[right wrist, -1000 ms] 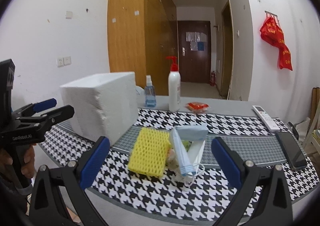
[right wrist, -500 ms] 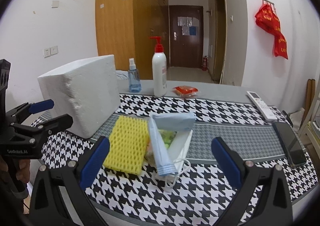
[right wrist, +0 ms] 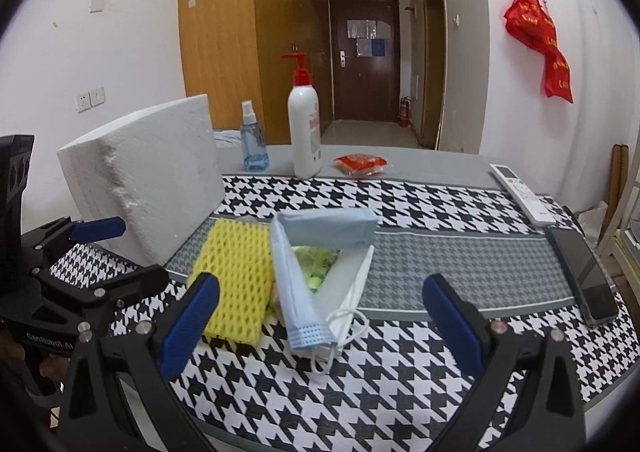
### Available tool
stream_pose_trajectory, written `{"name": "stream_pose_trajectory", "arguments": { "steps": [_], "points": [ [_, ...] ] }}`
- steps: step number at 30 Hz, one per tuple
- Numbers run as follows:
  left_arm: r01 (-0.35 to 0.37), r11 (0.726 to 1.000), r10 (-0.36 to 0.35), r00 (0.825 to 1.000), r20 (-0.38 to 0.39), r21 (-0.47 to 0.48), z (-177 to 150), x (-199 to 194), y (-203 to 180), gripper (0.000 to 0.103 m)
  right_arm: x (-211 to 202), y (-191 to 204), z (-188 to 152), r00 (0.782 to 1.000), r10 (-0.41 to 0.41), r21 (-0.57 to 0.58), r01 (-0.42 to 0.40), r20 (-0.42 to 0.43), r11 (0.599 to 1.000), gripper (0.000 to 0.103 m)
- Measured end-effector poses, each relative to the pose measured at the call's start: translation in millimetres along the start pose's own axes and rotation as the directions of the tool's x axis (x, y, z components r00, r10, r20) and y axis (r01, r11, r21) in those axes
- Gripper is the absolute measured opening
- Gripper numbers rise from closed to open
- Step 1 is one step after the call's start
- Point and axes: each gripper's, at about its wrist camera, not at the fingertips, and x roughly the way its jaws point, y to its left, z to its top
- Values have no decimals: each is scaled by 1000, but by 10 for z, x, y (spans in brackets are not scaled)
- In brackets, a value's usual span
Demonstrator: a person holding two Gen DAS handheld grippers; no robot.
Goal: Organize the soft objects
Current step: 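Reach toward the yellow foam net and blue mask with both tools, then grasp the yellow foam net with the left tool while the right tool grasps the blue mask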
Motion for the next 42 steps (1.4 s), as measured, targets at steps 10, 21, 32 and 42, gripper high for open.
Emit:
{"name": "stream_pose_trajectory", "arguments": {
  "steps": [10,21,32,42],
  "points": [
    [25,999,-24,998,-54,25,-3,223,-60,97,87,-65,-40,1000,-1,10,1,-22,1000,103],
    [75,997,-72,992,-107,20,37,414,-85,71,120,-154,-88,999,-2,32,3,-37,999,103],
    [147,989,-143,980,-139,20,57,538,-111,37,176,-197,-64,998,38,59,-36,-41,998,103],
    [244,969,-240,967,-82,45,85,441,-98,10,218,-154,4,997,58,49,-56,-42,997,101]
  ]
}}
